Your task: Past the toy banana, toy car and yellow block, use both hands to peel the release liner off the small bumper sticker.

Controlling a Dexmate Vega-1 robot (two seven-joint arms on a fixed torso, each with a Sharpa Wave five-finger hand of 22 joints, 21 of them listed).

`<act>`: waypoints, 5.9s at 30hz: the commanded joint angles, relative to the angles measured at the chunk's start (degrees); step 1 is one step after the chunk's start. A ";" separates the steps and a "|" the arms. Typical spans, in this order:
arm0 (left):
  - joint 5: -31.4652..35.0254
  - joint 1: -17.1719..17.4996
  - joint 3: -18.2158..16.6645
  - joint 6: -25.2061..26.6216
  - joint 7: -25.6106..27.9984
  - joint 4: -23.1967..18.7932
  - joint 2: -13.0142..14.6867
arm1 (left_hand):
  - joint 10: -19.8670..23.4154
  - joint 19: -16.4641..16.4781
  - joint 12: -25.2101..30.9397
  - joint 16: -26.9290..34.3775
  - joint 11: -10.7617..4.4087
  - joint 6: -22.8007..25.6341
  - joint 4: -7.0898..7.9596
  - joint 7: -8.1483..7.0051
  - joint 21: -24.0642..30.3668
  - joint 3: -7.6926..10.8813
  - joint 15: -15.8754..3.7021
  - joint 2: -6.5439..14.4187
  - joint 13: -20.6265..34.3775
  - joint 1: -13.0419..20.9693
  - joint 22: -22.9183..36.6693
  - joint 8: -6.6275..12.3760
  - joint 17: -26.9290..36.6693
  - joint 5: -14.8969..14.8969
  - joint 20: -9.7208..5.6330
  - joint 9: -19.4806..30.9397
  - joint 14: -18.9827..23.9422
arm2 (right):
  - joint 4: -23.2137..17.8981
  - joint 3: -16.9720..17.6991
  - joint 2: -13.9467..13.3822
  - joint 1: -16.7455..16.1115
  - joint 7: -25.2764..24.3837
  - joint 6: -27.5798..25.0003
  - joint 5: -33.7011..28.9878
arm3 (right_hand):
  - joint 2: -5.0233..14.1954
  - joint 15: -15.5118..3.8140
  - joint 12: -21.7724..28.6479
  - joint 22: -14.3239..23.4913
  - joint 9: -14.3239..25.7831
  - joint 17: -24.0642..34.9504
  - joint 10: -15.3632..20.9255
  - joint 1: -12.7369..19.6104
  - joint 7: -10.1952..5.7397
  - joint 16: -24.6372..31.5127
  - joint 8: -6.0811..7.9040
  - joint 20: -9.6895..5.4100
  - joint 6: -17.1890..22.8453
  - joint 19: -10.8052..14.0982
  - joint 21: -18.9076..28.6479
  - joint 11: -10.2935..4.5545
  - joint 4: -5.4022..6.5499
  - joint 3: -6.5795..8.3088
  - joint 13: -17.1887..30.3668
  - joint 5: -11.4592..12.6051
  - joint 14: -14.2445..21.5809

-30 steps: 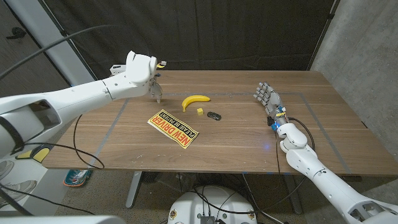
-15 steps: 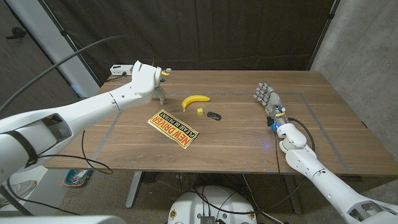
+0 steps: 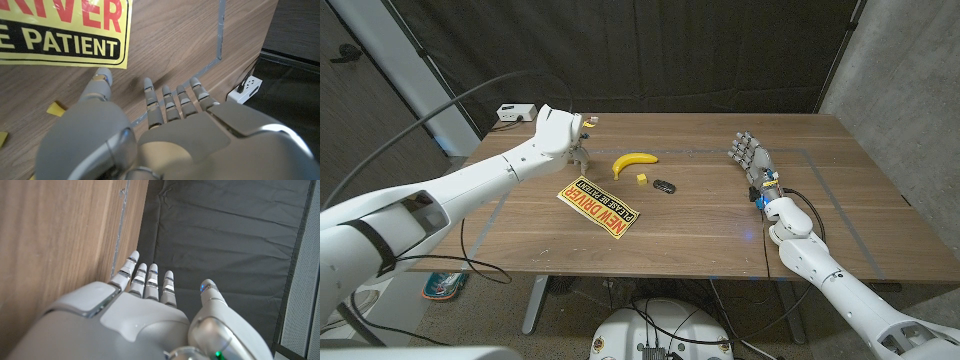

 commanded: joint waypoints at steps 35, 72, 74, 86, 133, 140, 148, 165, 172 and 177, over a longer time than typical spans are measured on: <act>4.30 1.31 0.68 -3.90 0.41 2.92 -2.75 | 0.76 0.48 2.29 -0.70 -0.82 0.08 0.45 3.49 0.03 -2.83 -1.29 3.07 0.08 2.80 0.22 -4.12 -0.48 -1.73 -1.14 -0.50 0.45 | -2.39 0.49 -0.68 -1.59 -2.29 0.01 -0.96 | -0.05 -0.03 0.10 0.25 0.12 0.01 0.66 -0.80 -0.21 0.01 0.25 -0.41 0.63 0.93 -0.64 0.11 0.16 0.43 0.24 0.47 0.91; 7.68 4.15 0.31 -5.14 2.61 1.45 -2.40 | 7.44 4.39 5.97 0.88 -4.16 19.85 -1.28 2.59 1.70 -2.62 -4.18 5.73 -0.57 11.75 0.29 0.04 -1.05 -2.77 -2.28 -0.39 6.28 | -5.76 1.22 -1.15 -4.21 -6.89 1.51 -4.01 | -0.15 0.01 0.25 0.26 0.13 0.06 1.60 -1.54 -0.11 0.35 0.34 -0.56 1.35 1.40 -1.09 0.31 0.56 0.44 0.26 0.48 2.33; 8.49 4.62 0.19 -5.06 2.93 1.17 -2.28 | 7.73 4.48 6.12 0.96 -4.31 20.92 -1.19 2.95 1.78 -2.76 -4.40 5.64 -0.59 12.06 0.30 0.32 -1.01 -2.82 -2.29 -0.35 6.56 | -5.84 1.22 -1.19 -4.29 -6.86 1.47 -3.99 | -0.15 0.00 0.29 0.26 0.13 0.07 1.72 -1.58 -0.10 0.39 0.35 -0.58 1.41 1.42 -1.12 0.30 0.59 0.44 0.26 0.48 2.48; 13.29 6.92 -0.49 -6.05 5.45 1.45 -2.76 | 13.08 7.01 8.61 2.06 -5.76 31.07 -1.37 5.86 3.40 -1.81 -7.26 7.52 -0.93 18.74 0.43 3.03 -0.75 -3.08 -3.61 0.04 10.68 | -6.13 1.24 -1.03 -4.86 -8.03 2.14 -5.15 | -0.20 -0.03 0.39 0.26 0.13 0.08 2.21 -1.88 -0.07 0.43 0.44 -0.72 1.87 1.73 -1.22 0.40 0.75 0.41 0.26 0.50 2.84; 22.95 12.48 -4.16 -8.97 5.17 -4.03 -2.13 | 4.23 2.32 7.98 -1.71 -1.49 12.15 6.21 7.51 8.34 -10.94 -1.63 0.72 2.09 -3.47 1.54 1.78 3.91 1.72 0.90 4.64 5.55 | -8.87 1.88 -0.33 -6.26 -11.81 2.98 -7.70 | -0.44 -0.03 0.56 0.26 0.13 0.03 3.61 -2.82 0.38 0.76 0.67 -1.07 3.44 2.42 -1.81 0.66 1.22 0.39 0.28 0.68 4.96; 6.36 18.42 -13.26 -11.15 16.13 -9.91 -0.93 | 1.39 1.50 7.03 -1.80 0.49 -1.78 5.79 2.92 8.89 -11.33 0.14 0.88 2.35 -4.16 1.62 -4.03 4.08 2.98 2.47 3.10 4.42 | -9.60 1.51 -0.64 -6.48 -12.58 1.75 -8.52 | -0.51 -0.01 0.56 0.26 0.13 0.03 3.75 -2.95 0.32 0.68 0.63 -1.10 3.51 2.42 -1.93 0.66 1.27 0.37 0.28 0.70 4.97; -0.08 24.10 -16.53 -12.32 28.25 -15.94 1.98 | 0.04 -1.04 6.58 -2.12 0.42 -4.85 6.22 1.86 8.19 -12.01 0.44 0.77 2.34 -5.43 1.64 -4.88 4.10 3.33 2.54 2.55 2.91 | -23.58 0.46 -7.25 -9.86 -23.34 -16.59 -17.78 | -1.53 0.11 -0.12 0.24 0.07 -0.29 2.64 -1.04 0.02 -0.19 -0.11 0.18 1.92 1.77 -2.78 0.15 -0.57 0.88 0.26 0.73 3.77; -40.73 40.14 -38.47 -22.72 55.04 -20.55 3.29 | -4.13 -7.39 3.00 -1.96 2.80 -15.18 9.60 2.48 5.91 -12.01 3.38 6.16 0.67 -10.63 1.16 -5.74 3.24 1.60 4.06 0.41 -0.38 | -40.60 -3.99 -15.60 -12.56 -29.10 -41.16 -28.21 | -4.03 -0.78 -1.16 0.33 0.15 -0.07 -0.37 6.58 -0.27 -0.42 -0.10 1.75 -0.51 2.62 -3.89 -1.16 -4.83 2.46 0.35 0.78 3.56; -52.60 41.98 -41.68 -31.43 59.54 -17.89 3.85 | -4.84 -8.98 2.03 -1.90 3.52 -16.94 9.87 2.63 5.24 -11.94 4.23 6.88 0.19 -11.31 1.08 -5.88 2.80 0.54 4.78 0.05 -1.14 | -44.63 -6.65 -17.19 -12.39 -28.65 -47.67 -31.75 | -5.40 -1.25 -1.31 0.36 0.22 0.02 -1.91 8.81 -0.06 -0.85 -0.20 1.87 -1.67 1.03 -5.02 -1.69 -4.78 2.43 0.45 0.99 2.04; -55.88 42.33 -41.82 -34.42 61.84 -17.36 4.86 | -4.75 -9.15 1.87 -1.90 3.54 -17.19 9.88 2.69 5.17 -11.93 4.19 6.98 0.06 -11.45 1.08 -5.81 2.66 0.24 5.04 -0.04 -1.41 | -48.62 -9.43 -18.21 -11.57 -28.66 -54.48 -35.70 | -6.33 -1.17 -1.58 0.43 0.28 0.14 -3.79 9.85 -0.13 -1.09 -0.22 2.92 -2.25 0.09 -5.74 -2.35 -4.51 2.14 0.55 1.20 0.64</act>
